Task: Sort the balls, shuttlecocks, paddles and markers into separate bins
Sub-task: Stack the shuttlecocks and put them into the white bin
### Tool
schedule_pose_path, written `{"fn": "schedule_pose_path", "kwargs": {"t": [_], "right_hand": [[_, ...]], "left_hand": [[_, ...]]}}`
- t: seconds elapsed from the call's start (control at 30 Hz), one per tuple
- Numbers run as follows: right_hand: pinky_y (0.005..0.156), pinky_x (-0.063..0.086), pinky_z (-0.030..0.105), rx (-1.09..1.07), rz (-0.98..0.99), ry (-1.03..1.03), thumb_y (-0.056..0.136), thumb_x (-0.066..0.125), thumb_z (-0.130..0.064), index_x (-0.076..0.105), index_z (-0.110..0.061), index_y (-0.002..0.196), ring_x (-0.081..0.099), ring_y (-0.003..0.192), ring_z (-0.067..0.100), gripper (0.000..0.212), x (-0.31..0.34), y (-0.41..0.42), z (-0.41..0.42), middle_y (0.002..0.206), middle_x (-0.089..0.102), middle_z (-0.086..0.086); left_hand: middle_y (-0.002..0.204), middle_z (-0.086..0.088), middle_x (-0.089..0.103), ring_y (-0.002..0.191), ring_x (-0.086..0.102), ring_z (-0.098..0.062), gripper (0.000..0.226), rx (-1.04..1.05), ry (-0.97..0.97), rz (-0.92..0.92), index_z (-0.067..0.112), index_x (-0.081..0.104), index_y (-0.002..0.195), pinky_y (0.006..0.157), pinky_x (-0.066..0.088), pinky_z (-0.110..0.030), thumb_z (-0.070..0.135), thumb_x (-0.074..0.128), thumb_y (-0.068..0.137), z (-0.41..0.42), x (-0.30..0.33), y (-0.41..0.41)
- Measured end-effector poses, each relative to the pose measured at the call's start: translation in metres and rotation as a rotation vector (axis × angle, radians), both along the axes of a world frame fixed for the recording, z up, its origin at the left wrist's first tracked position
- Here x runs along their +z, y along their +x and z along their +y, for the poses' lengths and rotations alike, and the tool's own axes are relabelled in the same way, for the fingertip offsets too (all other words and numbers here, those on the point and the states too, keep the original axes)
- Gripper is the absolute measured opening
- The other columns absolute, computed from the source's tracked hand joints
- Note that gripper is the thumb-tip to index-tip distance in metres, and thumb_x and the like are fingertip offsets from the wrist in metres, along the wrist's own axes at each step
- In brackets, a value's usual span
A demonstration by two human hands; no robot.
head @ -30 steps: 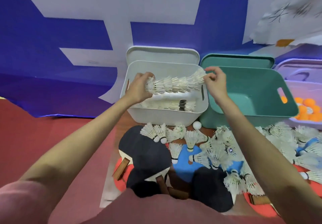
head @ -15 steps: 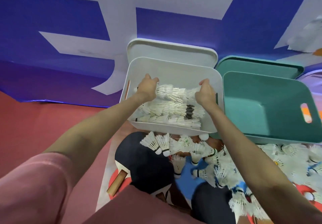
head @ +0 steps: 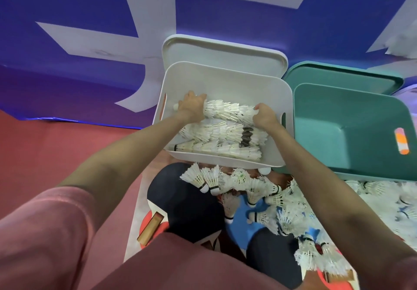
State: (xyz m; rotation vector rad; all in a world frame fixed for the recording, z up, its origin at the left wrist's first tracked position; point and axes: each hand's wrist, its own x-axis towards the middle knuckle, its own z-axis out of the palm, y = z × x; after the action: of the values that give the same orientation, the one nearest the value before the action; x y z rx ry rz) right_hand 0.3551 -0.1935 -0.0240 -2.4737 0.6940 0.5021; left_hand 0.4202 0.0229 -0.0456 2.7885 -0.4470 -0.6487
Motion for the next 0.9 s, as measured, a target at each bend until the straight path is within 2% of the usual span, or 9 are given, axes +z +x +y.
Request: {"fn": "schedule_pose_path", "kwargs": {"t": [0.1,0.2,0.33,0.43,0.57,0.63,0.77,0.83,0.9], "right_hand": [[0.099,0.037,0.036,0.049,-0.004,-0.009,0.084,0.040,0.004,0.043,-0.006,0.133,0.041,0.125,0.033,0.050,0.016,-0.008,0.003,0.134,0.045,0.020],[0.095,0.038,0.029,0.005,-0.214,0.071,0.085,0.044,0.002,0.046,-0.008,0.131,0.049,0.116,0.029,0.047,0.045,-0.032,0.013,0.133,0.042,0.017],[0.077,0.046,0.017,0.013,-0.739,0.165,0.091,0.046,-0.001,0.055,-0.009,0.118,0.056,0.096,0.012,0.029,0.087,-0.108,0.043,0.118,0.049,0.009],[0.073,0.046,0.014,0.077,-0.961,0.166,0.089,0.047,0.004,0.056,-0.006,0.112,0.055,0.089,0.009,0.026,0.096,-0.171,0.062,0.108,0.049,0.003],[0.066,0.050,0.032,0.090,-0.885,0.182,0.088,0.045,0.002,0.056,-0.011,0.109,0.056,0.078,0.012,0.028,0.065,-0.229,0.072,0.103,0.048,-0.002],[0.066,0.046,0.030,0.177,-0.743,0.140,0.086,0.043,-0.002,0.056,-0.012,0.112,0.053,0.076,0.010,0.030,0.044,-0.242,0.074,0.106,0.050,-0.001],[0.093,0.044,0.028,0.429,-0.435,0.135,0.086,0.042,0.004,0.045,-0.012,0.135,0.052,0.116,0.020,0.051,0.014,-0.237,0.084,0.137,0.045,0.002],[0.106,0.036,0.028,0.519,-0.331,0.129,0.087,0.041,0.006,0.034,-0.012,0.144,0.039,0.133,0.019,0.060,0.004,-0.224,0.090,0.151,0.032,0.002],[0.111,0.032,0.033,0.569,-0.246,0.096,0.087,0.044,0.006,0.025,-0.013,0.148,0.031,0.139,0.020,0.067,0.001,-0.208,0.097,0.156,0.023,0.001]], "left_hand": [[0.140,-0.024,0.028,0.132,0.029,-0.038,0.072,0.020,-0.053,0.027,0.017,0.030,0.144,0.108,0.032,-0.048,0.012,0.065,0.081,0.005,0.022,-0.010],[0.147,-0.019,0.026,0.136,0.030,-0.032,0.073,0.066,-0.223,-0.006,0.019,0.030,0.146,0.110,0.032,-0.041,0.014,0.066,0.082,0.016,0.050,-0.028],[0.125,-0.007,0.052,0.105,0.057,-0.015,0.042,0.159,-0.653,-0.311,0.014,0.051,0.127,0.090,0.047,-0.030,0.011,0.061,0.086,0.037,0.097,-0.088],[0.100,0.002,0.061,0.081,0.060,-0.009,0.019,0.156,-0.874,-0.539,0.014,0.058,0.107,0.073,0.050,-0.025,0.010,0.057,0.089,0.051,0.117,-0.151],[0.080,0.005,0.062,0.070,0.059,-0.011,0.008,0.248,-0.793,-0.442,0.017,0.059,0.094,0.060,0.050,-0.032,0.014,0.060,0.086,0.063,0.082,-0.217],[0.089,-0.002,0.062,0.080,0.061,-0.020,0.021,0.422,-0.673,-0.295,0.014,0.055,0.101,0.069,0.052,-0.039,0.018,0.062,0.081,0.061,0.051,-0.235],[0.133,-0.022,0.043,0.123,0.045,-0.036,0.082,1.002,-0.441,0.222,-0.003,0.034,0.131,0.097,0.042,-0.037,0.031,0.078,0.071,0.041,0.015,-0.244],[0.136,-0.020,0.043,0.121,0.048,-0.034,0.099,1.174,-0.508,0.394,-0.004,0.033,0.134,0.098,0.047,-0.040,0.040,0.084,0.061,0.033,0.002,-0.241],[0.133,-0.018,0.047,0.116,0.052,-0.032,0.105,1.262,-0.596,0.414,-0.001,0.039,0.133,0.093,0.051,-0.043,0.044,0.087,0.051,0.031,-0.016,-0.233]]}}
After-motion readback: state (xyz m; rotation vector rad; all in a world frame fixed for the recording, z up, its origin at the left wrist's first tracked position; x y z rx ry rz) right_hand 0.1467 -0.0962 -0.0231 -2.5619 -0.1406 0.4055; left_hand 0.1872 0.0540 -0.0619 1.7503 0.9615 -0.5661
